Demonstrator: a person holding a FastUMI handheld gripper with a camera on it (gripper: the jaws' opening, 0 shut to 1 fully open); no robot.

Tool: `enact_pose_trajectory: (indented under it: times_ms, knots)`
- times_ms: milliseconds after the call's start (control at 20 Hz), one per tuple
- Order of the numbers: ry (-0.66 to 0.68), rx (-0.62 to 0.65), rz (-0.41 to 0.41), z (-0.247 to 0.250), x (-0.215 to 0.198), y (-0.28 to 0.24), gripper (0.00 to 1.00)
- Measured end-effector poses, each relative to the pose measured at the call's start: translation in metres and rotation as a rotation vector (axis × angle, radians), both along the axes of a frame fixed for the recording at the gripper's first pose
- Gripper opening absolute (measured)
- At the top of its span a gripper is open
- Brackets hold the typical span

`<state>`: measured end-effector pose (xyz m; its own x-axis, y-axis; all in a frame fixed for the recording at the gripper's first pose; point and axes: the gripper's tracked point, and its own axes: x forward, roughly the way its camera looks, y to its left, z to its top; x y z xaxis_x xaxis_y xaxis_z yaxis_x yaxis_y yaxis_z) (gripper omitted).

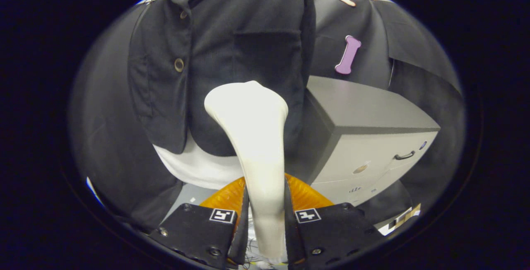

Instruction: Iron the clothes twice with a garment steamer, once on the left side and once on the right side.

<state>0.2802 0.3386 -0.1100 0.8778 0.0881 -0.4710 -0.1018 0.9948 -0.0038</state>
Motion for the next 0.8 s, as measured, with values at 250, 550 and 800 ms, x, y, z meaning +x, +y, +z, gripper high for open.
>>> enact_pose_trajectory:
  times_ms: [250,550,800]
  knots:
    - [-0.150,0.055,0.009,0.100,-0.023,0.008,0.39]
    - [-0.284,0.105,0.037,0.199,-0.042,0.045,0.40]
    - [-0.346,0.121,0.075,0.261,-0.050,0.088,0.39]
